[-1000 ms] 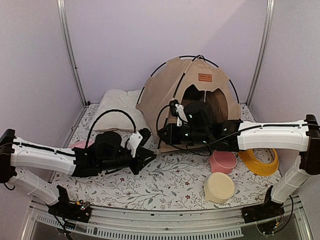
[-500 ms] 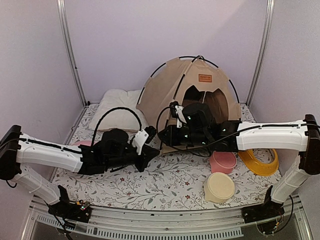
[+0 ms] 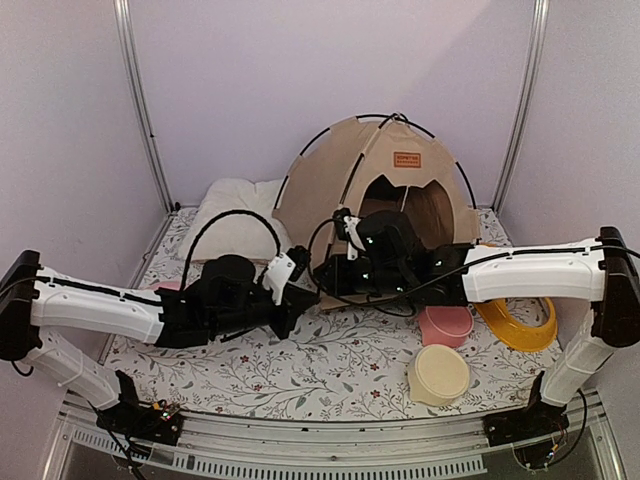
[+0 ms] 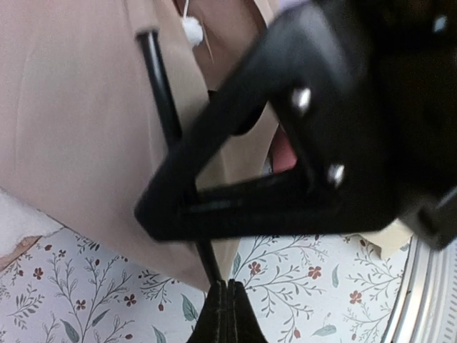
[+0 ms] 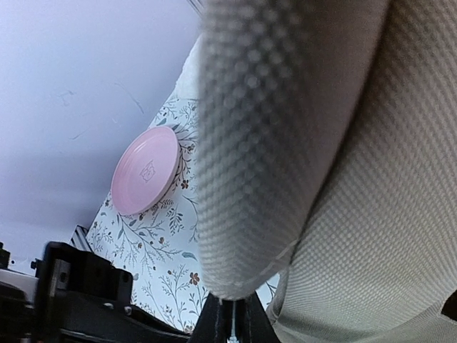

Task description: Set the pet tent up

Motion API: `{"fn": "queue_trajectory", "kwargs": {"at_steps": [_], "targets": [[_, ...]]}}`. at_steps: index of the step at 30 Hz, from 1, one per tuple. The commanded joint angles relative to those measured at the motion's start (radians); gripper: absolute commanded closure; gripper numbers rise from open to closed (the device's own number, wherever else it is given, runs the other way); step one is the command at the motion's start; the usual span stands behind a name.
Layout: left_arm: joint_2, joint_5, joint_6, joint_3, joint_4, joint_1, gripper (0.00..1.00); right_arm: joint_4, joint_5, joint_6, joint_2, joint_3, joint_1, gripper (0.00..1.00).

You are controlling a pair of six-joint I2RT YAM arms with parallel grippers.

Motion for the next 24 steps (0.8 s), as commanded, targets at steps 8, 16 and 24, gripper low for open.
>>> {"fn": "queue_trajectory", "kwargs": {"at_steps": [8, 16, 24], "targets": [[-0.103, -0.076, -0.061, 0.004, 0.064, 0.031, 1.00, -0.063, -0.031, -0.041, -0.017, 0.048, 0.020, 0.58], [-0.134, -0.109, -0.091, 0.018, 0.028, 0.055, 0.86, -0.216, -0.088, -0.115, -0.129, 0.107, 0.020, 0.27], [-0.132, -0.225, -0.151, 0.106, -0.072, 0.071, 0.68, -0.341, 0.032, -0.160, -0.294, 0.091, -0.004, 0.15]]}}
